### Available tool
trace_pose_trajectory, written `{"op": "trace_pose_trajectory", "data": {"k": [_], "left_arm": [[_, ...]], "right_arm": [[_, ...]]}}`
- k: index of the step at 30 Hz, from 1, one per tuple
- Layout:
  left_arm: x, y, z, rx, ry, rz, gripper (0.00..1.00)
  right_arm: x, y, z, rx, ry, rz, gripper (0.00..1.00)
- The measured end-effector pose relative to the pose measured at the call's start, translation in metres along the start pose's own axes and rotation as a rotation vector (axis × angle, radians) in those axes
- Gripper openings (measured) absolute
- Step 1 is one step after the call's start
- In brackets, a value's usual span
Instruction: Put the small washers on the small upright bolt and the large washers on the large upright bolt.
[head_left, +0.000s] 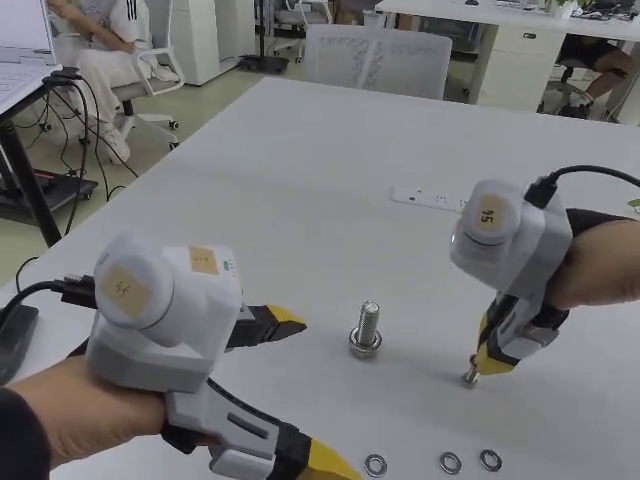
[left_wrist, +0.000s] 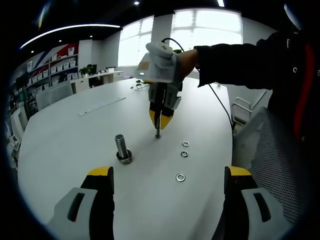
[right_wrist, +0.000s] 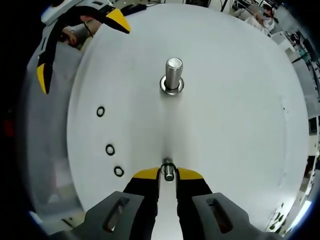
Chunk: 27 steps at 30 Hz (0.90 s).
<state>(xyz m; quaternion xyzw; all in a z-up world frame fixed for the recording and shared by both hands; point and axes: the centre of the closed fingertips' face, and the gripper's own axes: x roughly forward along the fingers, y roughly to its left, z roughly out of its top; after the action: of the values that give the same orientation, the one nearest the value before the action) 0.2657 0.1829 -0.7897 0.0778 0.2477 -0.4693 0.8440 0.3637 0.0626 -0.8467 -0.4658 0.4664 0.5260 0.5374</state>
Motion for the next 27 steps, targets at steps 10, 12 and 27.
{"op": "trace_pose_trajectory", "data": {"k": [10, 12, 27], "left_arm": [[0.000, 0.000, -0.001, -0.005, 0.003, 0.000, 0.91], [0.000, 0.000, -0.002, -0.005, 0.005, -0.001, 0.91], [0.000, 0.000, -0.001, -0.008, 0.003, 0.000, 0.91]], "right_arm": [[0.014, -0.002, -0.002, 0.006, 0.004, 0.010, 0.13], [0.016, -0.003, -0.003, 0.004, 0.007, 0.009, 0.13], [0.023, -0.003, -0.009, -0.010, 0.011, 0.008, 0.15]]}}
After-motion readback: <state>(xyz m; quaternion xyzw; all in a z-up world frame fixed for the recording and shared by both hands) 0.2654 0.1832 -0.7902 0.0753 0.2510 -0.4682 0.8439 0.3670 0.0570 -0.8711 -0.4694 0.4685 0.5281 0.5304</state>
